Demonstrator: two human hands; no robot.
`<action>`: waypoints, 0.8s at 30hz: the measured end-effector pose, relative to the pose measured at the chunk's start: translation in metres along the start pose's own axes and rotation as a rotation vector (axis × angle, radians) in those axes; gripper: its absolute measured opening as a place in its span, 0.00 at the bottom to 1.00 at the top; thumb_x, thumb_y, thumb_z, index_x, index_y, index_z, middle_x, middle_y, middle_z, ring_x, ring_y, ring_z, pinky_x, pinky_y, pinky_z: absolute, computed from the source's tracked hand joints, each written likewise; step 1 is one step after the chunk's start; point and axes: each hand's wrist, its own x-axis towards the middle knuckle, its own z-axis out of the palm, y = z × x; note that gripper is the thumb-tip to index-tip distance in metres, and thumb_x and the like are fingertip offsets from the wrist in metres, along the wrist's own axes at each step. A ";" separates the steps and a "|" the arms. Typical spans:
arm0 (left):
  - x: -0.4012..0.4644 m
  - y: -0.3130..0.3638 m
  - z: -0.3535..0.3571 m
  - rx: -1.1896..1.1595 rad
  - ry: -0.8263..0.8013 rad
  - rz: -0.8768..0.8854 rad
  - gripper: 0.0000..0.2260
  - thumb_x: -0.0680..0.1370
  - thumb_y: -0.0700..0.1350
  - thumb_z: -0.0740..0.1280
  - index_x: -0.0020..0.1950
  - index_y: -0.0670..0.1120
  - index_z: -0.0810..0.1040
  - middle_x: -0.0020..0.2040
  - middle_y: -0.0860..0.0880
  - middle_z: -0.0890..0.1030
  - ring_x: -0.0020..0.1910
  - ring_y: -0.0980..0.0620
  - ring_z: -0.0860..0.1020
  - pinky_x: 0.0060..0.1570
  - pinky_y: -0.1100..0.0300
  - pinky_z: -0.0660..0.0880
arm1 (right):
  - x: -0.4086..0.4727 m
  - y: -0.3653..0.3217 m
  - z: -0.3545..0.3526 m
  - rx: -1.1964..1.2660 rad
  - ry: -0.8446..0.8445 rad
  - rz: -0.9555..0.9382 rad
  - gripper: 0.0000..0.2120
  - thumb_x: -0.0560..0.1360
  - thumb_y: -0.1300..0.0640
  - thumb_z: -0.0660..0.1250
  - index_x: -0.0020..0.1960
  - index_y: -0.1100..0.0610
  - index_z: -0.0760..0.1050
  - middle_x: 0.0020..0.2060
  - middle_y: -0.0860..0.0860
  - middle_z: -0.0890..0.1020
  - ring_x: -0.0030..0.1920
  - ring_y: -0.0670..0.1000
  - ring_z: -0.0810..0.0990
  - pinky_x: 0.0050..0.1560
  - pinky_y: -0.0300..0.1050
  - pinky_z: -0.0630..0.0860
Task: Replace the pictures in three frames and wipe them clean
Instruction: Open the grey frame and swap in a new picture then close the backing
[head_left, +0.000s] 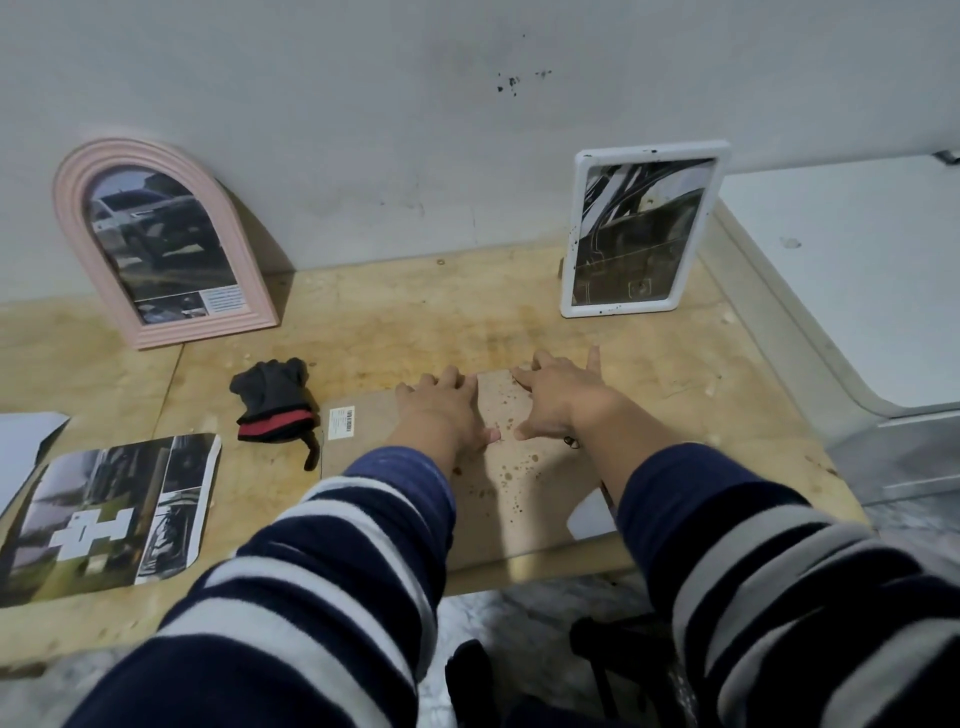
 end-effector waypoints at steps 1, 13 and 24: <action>0.000 0.001 0.000 0.006 -0.008 0.001 0.38 0.75 0.68 0.59 0.79 0.52 0.51 0.75 0.50 0.57 0.73 0.43 0.59 0.69 0.41 0.60 | -0.001 -0.001 -0.001 -0.013 -0.011 0.002 0.41 0.70 0.35 0.66 0.78 0.44 0.53 0.74 0.50 0.60 0.75 0.54 0.58 0.68 0.70 0.32; -0.004 -0.006 0.015 -0.111 0.054 0.039 0.38 0.77 0.65 0.58 0.80 0.49 0.47 0.79 0.50 0.50 0.77 0.45 0.52 0.75 0.45 0.52 | -0.004 -0.013 -0.003 0.031 -0.043 0.035 0.41 0.73 0.42 0.68 0.78 0.47 0.51 0.74 0.51 0.59 0.75 0.56 0.58 0.70 0.71 0.38; -0.028 -0.083 0.039 -0.227 0.076 -0.212 0.31 0.81 0.59 0.55 0.79 0.49 0.49 0.79 0.52 0.52 0.77 0.46 0.53 0.73 0.42 0.54 | 0.003 -0.074 -0.002 0.196 0.089 -0.159 0.31 0.74 0.59 0.60 0.77 0.49 0.58 0.73 0.53 0.60 0.73 0.57 0.57 0.73 0.60 0.52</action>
